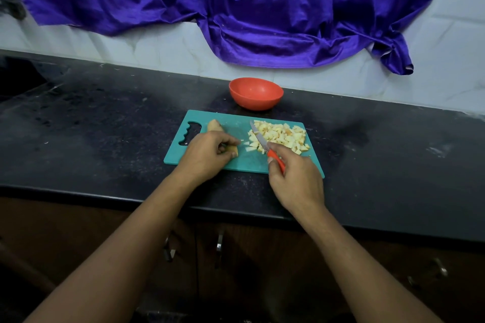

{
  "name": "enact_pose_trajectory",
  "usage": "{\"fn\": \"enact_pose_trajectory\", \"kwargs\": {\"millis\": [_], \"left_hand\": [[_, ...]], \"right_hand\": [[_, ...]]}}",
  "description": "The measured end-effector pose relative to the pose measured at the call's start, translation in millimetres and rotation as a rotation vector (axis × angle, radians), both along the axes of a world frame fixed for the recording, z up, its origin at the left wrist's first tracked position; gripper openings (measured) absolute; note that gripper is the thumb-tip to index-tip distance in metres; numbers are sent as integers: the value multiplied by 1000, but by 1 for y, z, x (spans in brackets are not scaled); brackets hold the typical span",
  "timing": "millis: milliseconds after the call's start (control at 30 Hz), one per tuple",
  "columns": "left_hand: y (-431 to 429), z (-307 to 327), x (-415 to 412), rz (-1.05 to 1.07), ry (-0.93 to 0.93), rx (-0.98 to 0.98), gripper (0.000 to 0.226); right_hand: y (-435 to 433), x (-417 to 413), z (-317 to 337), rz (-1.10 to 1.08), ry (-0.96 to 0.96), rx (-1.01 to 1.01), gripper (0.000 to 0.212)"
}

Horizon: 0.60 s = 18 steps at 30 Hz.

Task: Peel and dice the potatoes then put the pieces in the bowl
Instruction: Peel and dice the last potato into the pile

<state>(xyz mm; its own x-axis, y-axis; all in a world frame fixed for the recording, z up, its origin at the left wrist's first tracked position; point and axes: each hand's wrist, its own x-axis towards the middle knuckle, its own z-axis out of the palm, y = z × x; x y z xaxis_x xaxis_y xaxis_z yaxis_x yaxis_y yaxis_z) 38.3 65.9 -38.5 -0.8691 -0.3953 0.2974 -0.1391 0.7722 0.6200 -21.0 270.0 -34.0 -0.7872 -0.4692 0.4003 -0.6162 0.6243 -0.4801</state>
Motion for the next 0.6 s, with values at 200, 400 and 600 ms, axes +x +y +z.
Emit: {"fn": "enact_pose_trajectory", "kwargs": {"millis": [200, 400, 600], "left_hand": [[2, -4, 0, 121, 55, -22, 25], [-4, -6, 6, 90, 71, 43, 25], [-3, -6, 6, 95, 88, 83, 20]], "right_hand": [[-1, 1, 1, -1, 3, 27, 39], [-1, 4, 4, 11, 3, 61, 38], [-14, 8, 11, 47, -56, 119, 37]]}}
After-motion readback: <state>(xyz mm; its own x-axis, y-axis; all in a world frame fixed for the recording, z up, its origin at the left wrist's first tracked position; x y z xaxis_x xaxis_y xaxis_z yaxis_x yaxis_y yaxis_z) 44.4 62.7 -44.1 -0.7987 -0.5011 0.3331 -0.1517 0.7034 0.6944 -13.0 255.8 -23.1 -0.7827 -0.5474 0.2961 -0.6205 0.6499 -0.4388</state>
